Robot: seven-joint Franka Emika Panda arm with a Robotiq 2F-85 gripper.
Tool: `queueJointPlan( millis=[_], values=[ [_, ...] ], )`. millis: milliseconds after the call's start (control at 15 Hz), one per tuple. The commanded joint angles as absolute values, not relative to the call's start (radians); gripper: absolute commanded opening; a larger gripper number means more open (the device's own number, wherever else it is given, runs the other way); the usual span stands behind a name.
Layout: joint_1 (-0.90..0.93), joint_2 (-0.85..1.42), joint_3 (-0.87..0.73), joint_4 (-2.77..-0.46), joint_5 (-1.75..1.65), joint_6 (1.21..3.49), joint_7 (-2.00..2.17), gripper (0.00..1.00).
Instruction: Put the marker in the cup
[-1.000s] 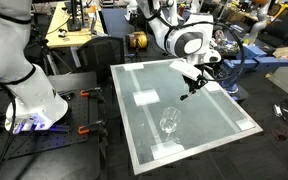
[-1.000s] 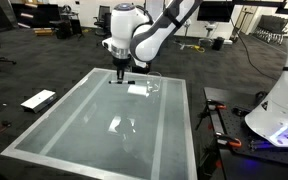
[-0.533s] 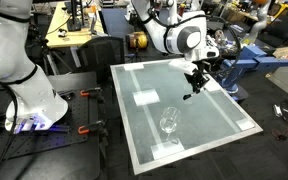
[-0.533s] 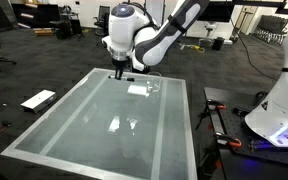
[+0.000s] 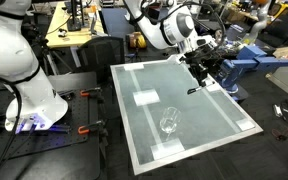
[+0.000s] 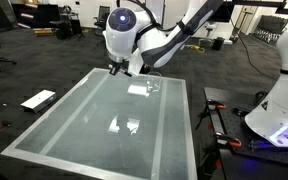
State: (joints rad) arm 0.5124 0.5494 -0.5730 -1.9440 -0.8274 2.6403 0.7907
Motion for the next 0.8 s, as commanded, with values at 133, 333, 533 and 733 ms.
queueJointPlan(
  millis=[133, 333, 533, 733],
  values=[
    [0.715, 0.568, -0.715, -1.976, -0.957, 2.459, 1.185, 0.04],
    [0.601, 0.529, -0.527, -1.957, -1.104, 2.209, 1.402, 0.04],
    [0.568, 0.535, -0.451, -1.937, -1.111, 2.012, 1.516, 0.04],
    [0.471, 0.537, -0.307, -1.908, -1.125, 1.801, 1.615, 0.04]
  ],
)
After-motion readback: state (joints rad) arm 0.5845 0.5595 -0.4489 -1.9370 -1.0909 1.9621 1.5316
